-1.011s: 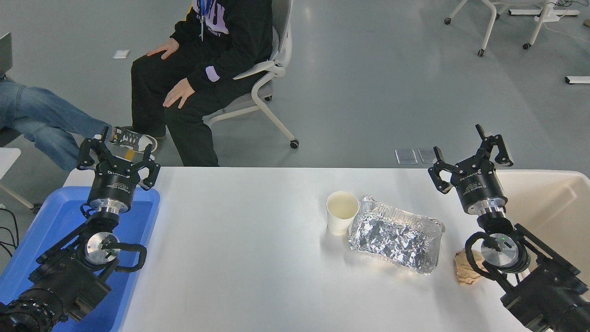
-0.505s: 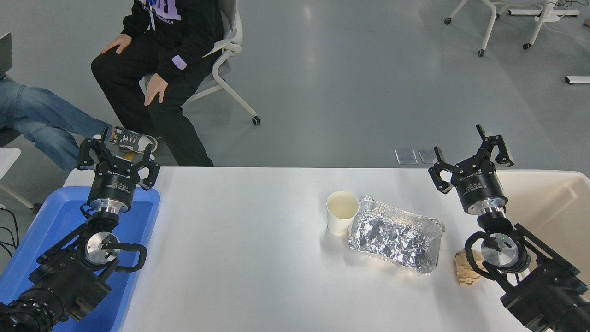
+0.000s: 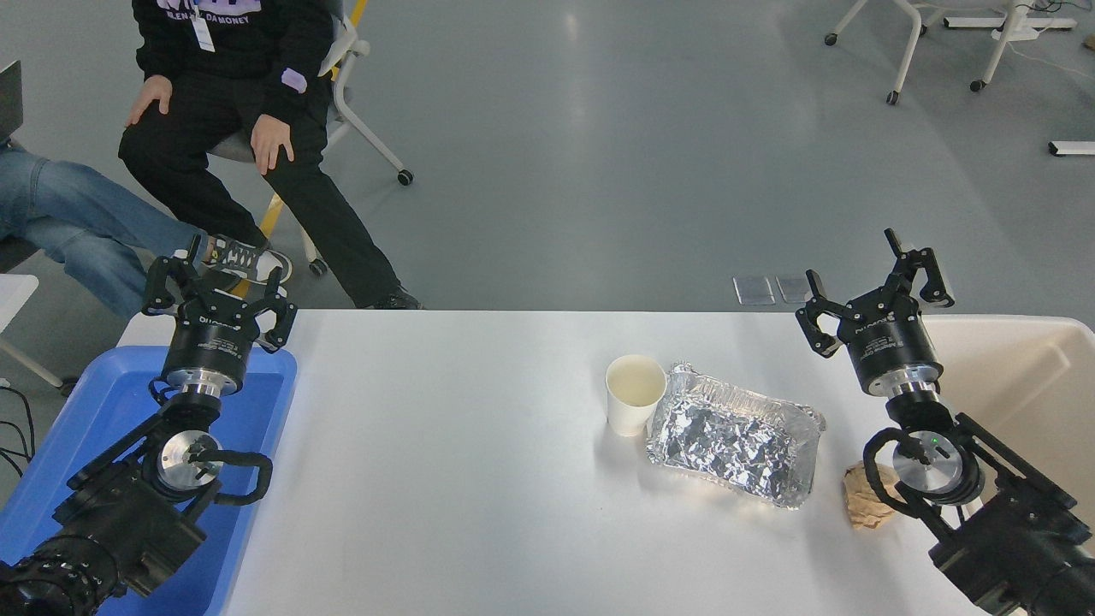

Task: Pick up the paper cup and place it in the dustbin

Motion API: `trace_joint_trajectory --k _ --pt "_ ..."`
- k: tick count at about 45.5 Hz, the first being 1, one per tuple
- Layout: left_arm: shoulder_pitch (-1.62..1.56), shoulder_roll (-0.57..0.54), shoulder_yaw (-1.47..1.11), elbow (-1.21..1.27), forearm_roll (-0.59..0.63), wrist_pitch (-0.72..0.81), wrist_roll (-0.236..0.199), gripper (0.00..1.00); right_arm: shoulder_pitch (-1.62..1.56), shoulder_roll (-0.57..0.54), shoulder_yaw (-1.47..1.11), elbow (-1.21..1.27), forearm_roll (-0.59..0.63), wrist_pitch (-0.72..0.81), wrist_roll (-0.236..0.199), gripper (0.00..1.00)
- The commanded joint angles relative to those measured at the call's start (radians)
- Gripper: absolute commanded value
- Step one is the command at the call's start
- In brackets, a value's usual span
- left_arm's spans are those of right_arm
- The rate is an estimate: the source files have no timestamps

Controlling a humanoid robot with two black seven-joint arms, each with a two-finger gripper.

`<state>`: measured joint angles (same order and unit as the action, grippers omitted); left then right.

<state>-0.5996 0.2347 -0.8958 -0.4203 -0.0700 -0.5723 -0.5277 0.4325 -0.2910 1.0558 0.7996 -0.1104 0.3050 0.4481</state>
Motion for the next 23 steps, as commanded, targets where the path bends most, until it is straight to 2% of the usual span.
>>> trace_joint_trajectory --k 1,6,10,14,23 --pt "0.0 0.0 0.0 0.0 0.001 0.0 0.0 0.99 0.002 -0.034 -0.005 0.015 0.003 -0.001 0.0 1.0" --pt "0.0 0.0 0.0 0.0 0.001 0.0 0.0 0.99 0.008 -0.068 -0.039 0.016 0.011 0.002 0.0 1.0" --pt "0.0 0.0 0.0 0.0 0.001 0.0 0.0 0.99 0.055 -0.144 -0.164 0.023 0.057 0.017 0.0 1.0" --pt "0.0 0.0 0.0 0.0 -0.001 0.0 0.0 0.99 0.176 -0.266 -0.463 0.027 0.109 0.017 0.0 1.0" --pt "0.0 0.0 0.0 0.0 -0.001 0.0 0.0 0.99 0.541 -0.373 -1.109 0.041 0.196 0.019 0.0 1.0"
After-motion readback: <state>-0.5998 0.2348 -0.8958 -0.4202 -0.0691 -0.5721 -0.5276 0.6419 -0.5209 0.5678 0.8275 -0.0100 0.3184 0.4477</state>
